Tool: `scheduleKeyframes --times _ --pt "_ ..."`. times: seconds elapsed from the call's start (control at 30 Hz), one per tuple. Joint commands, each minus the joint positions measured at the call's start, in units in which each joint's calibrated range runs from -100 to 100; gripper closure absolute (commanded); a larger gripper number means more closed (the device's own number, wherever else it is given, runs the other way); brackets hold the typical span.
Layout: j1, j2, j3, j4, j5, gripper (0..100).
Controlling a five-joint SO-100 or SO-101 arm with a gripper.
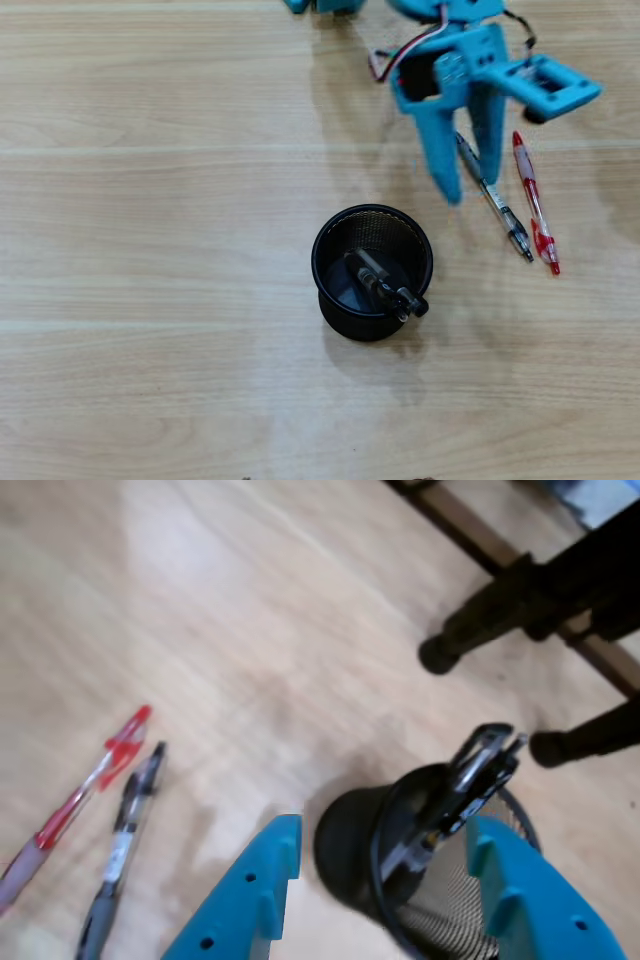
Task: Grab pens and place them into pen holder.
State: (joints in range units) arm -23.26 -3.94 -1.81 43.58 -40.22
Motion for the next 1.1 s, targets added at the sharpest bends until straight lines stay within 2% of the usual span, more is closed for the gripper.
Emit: scheduleKeyframes --times 0.0,0.13,0.27,0.63,0.7,0.8,1.07 --pt "-8.7 0.0 -4.6 17.1 -0.9 78" --pt "-12.3 10.9 -5.4 23.2 -9.0 78" --pt "-14.6 22.0 -5.8 23.8 -13.5 78" --pt "-14.8 33.2 -12.2 24.0 -13.9 78" --pt "-14.9 33.4 -12.0 24.0 -14.0 82" --pt "-14.2 33.4 -12.0 24.0 -14.5 98" --pt "-10.5 28.2 -14.7 24.7 -14.8 98"
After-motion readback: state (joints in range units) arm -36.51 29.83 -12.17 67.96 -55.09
